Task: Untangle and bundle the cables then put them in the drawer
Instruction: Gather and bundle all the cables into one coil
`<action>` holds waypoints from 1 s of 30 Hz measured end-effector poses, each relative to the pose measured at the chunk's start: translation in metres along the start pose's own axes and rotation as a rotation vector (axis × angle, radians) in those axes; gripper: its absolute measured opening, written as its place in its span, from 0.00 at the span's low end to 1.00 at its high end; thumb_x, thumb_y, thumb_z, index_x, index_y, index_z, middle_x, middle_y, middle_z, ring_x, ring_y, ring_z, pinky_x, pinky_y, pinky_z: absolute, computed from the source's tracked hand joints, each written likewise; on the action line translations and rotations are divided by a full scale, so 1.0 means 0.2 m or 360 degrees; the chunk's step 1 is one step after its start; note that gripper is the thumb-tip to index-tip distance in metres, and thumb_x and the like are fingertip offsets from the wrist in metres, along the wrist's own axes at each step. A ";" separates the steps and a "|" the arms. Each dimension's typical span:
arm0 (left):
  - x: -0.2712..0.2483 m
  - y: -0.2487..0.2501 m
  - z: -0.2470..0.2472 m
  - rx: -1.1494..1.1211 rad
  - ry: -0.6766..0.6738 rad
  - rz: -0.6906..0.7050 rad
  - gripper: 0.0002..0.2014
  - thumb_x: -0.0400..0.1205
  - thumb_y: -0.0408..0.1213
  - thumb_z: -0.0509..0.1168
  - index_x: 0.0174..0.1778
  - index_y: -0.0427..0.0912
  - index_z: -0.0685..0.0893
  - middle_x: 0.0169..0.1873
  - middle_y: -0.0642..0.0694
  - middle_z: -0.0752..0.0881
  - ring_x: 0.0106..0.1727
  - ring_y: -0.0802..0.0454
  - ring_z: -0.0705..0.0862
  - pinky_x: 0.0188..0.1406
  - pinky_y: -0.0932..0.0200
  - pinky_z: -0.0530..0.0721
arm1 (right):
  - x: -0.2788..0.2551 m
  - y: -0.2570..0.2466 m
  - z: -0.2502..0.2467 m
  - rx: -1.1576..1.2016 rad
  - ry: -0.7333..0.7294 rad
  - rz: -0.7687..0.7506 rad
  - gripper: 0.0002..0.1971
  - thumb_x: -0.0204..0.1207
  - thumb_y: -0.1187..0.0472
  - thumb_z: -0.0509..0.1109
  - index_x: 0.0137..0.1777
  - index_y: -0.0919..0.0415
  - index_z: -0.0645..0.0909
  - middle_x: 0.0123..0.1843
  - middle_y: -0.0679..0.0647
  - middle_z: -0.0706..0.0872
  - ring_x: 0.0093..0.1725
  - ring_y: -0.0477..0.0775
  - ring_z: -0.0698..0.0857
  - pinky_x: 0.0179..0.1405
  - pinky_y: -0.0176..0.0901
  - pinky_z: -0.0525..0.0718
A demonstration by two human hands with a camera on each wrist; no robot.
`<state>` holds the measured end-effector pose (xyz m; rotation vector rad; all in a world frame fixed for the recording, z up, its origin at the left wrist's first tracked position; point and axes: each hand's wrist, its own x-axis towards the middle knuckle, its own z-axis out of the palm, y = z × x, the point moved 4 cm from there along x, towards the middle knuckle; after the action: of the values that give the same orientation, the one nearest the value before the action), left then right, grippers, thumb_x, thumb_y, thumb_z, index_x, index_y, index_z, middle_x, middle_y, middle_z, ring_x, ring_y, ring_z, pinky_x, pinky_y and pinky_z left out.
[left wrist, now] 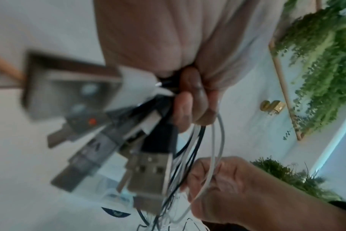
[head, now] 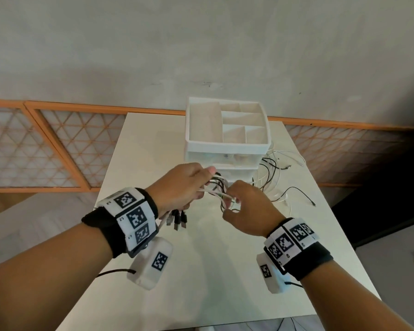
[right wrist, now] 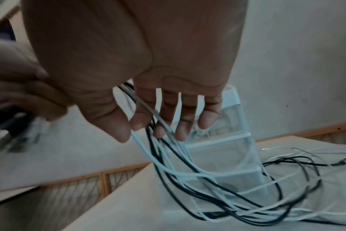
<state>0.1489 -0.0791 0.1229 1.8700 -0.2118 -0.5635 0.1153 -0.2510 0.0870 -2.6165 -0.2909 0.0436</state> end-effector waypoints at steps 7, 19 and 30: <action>-0.01 -0.01 0.02 0.0255 0.0007 0.0065 0.19 0.91 0.47 0.53 0.36 0.43 0.71 0.20 0.48 0.74 0.16 0.54 0.62 0.17 0.64 0.63 | -0.01 -0.07 -0.07 0.0207 0.0456 -0.0194 0.12 0.69 0.55 0.76 0.53 0.51 0.84 0.44 0.44 0.86 0.44 0.49 0.83 0.45 0.51 0.83; -0.01 -0.01 -0.04 -0.0107 0.0230 -0.0146 0.19 0.89 0.49 0.58 0.37 0.41 0.74 0.21 0.48 0.73 0.13 0.58 0.64 0.14 0.66 0.60 | -0.02 -0.11 -0.11 0.0149 0.0757 -0.0294 0.07 0.65 0.66 0.73 0.39 0.56 0.79 0.33 0.44 0.79 0.34 0.50 0.78 0.35 0.55 0.81; 0.01 0.00 0.04 -0.0118 0.0085 -0.0186 0.18 0.89 0.48 0.59 0.44 0.36 0.79 0.18 0.47 0.71 0.16 0.52 0.60 0.16 0.65 0.60 | -0.01 -0.18 -0.11 -0.0034 0.0963 -0.0454 0.04 0.71 0.64 0.73 0.44 0.62 0.84 0.45 0.54 0.84 0.45 0.60 0.82 0.42 0.59 0.81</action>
<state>0.1473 -0.0863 0.1213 1.8313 -0.0457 -0.5925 0.1091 -0.2314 0.1227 -2.4379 -0.4361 -0.8306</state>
